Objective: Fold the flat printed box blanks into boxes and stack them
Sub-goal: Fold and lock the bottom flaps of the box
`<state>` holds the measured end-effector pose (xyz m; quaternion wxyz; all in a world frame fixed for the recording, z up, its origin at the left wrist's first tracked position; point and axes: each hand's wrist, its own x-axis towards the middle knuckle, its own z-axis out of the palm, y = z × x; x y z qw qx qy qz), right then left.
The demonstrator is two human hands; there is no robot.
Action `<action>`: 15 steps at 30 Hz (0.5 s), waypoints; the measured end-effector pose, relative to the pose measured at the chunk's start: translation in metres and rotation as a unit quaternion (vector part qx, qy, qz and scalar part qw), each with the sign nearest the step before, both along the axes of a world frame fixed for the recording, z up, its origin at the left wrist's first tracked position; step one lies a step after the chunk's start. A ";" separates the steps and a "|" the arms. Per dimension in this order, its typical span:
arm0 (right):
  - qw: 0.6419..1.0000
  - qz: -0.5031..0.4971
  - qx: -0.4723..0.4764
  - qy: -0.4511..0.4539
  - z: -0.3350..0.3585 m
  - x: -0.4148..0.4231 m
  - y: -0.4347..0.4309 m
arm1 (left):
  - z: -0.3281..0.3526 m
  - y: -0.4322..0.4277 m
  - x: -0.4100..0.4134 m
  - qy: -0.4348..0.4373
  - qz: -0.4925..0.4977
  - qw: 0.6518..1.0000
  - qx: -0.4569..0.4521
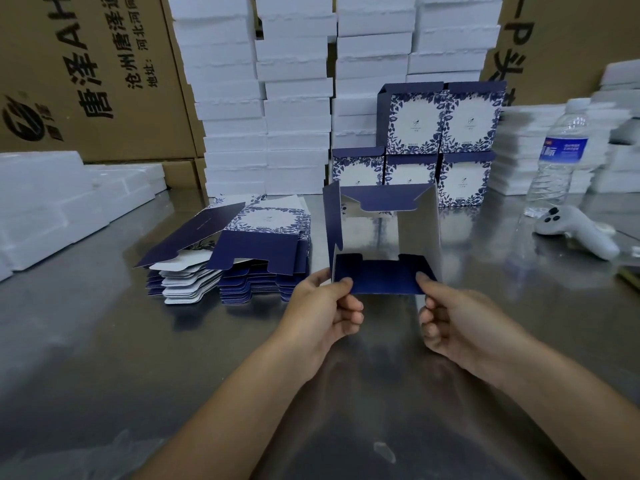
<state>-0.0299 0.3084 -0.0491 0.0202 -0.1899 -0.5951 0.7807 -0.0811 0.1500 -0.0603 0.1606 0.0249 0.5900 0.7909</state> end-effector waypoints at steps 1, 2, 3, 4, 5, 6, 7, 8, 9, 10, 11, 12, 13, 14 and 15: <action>0.997 -0.010 0.069 0.015 -0.002 -0.001 0.000 | 0.000 0.000 0.000 0.015 0.003 1.000 -0.024; 0.986 -0.029 0.159 0.038 -0.005 -0.002 0.002 | 0.001 0.000 0.000 0.037 0.009 0.997 -0.060; 0.962 -0.060 0.256 0.069 -0.008 -0.003 0.004 | 0.001 0.000 0.000 0.066 0.016 0.992 -0.108; 0.927 -0.096 0.347 0.103 -0.011 -0.003 0.006 | 0.000 0.000 0.000 0.104 0.026 0.980 -0.165; 0.889 -0.125 0.418 0.138 -0.013 -0.003 0.008 | -0.001 -0.001 0.000 0.148 0.039 0.962 -0.225; 0.859 -0.141 0.460 0.175 -0.014 -0.003 0.010 | -0.003 -0.001 0.001 0.196 0.058 0.937 -0.284; 0.838 -0.146 0.479 0.215 -0.015 -0.003 0.012 | -0.006 -0.002 0.001 0.239 0.083 0.907 -0.337; 0.826 -0.143 0.483 0.252 -0.016 -0.004 0.014 | -0.008 -0.004 0.001 0.274 0.108 0.879 -0.374; 0.823 -0.139 0.475 0.280 -0.017 -0.005 0.015 | -0.009 -0.005 0.000 0.300 0.128 0.860 -0.393; 0.826 -0.134 0.460 0.298 -0.017 -0.007 0.016 | -0.009 -0.006 0.000 0.322 0.140 0.849 -0.395; 0.832 -0.127 0.443 0.310 -0.017 -0.008 0.016 | -0.009 -0.006 -0.001 0.340 0.143 0.847 -0.382; 0.839 -0.116 0.426 0.318 -0.017 -0.008 0.016 | -0.007 -0.006 -0.002 0.350 0.140 0.856 -0.353; 0.846 -0.100 0.413 0.323 -0.018 -0.009 0.016 | -0.006 -0.006 -0.001 0.354 0.134 0.870 -0.316; 0.849 -0.083 0.408 0.326 -0.018 -0.008 0.015 | -0.003 -0.007 0.000 0.357 0.125 0.883 -0.277; 0.848 -0.066 0.410 0.330 -0.018 -0.008 0.014 | 0.000 -0.007 0.003 0.361 0.115 0.894 -0.241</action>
